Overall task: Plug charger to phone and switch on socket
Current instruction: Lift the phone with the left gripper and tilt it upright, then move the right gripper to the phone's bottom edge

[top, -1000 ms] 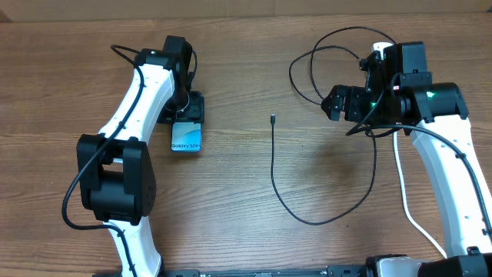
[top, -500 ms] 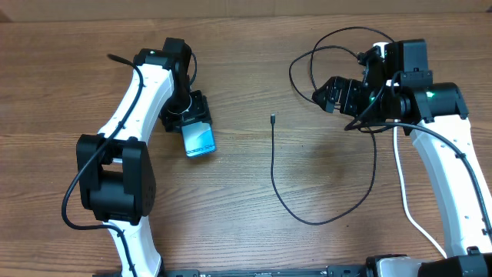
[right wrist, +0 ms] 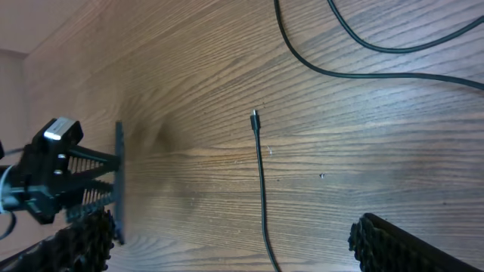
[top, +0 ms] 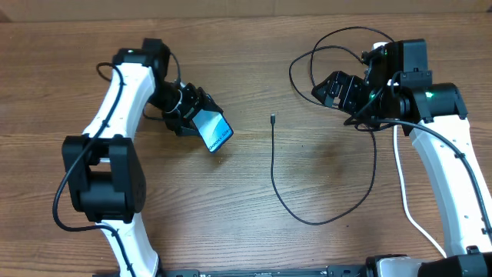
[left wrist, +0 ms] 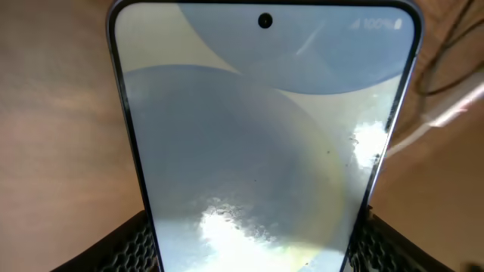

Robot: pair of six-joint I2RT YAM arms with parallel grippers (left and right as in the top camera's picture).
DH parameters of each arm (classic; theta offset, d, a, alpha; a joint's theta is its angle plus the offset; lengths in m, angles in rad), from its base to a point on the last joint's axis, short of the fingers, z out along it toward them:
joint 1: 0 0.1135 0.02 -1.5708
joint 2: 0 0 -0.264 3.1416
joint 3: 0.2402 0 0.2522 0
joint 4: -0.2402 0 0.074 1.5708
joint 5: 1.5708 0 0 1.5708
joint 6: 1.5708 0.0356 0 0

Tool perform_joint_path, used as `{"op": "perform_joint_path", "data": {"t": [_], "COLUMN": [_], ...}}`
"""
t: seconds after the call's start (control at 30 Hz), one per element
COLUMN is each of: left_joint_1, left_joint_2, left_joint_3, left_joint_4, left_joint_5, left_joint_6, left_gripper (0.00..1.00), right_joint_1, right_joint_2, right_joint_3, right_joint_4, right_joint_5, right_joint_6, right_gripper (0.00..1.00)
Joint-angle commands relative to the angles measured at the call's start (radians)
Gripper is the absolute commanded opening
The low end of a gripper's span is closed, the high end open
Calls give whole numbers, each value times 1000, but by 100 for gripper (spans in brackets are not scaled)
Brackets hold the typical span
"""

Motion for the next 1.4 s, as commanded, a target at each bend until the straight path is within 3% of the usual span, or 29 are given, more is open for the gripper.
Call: {"op": "perform_joint_path", "data": {"t": [0.0,0.43,0.73,1.03,1.37], "left_joint_1": [24,47,47,47,47], "left_joint_2": [-4,-4,-4,-4,-4], "left_joint_3": [34,34,34,34,34], "left_joint_4": [-40,-159,-165,-140,-86], "left_joint_5": [188,513,532,286,92], "left_joint_6": [-124,-144,-144,-291,-437], "left_gripper": [4,4,4,4,4], "right_joint_1": [5,5,5,77,308], "right_joint_2": [2,2,2,13,121], "right_joint_3": [-6,-6,-6,-6,-6], "right_joint_4": [11,17,18,61,195], "right_joint_5": [-10,-10,-10,-10,-10], "right_joint_6": [10,13,13,40,109], "right_gripper": [100,100,100,100,100]}}
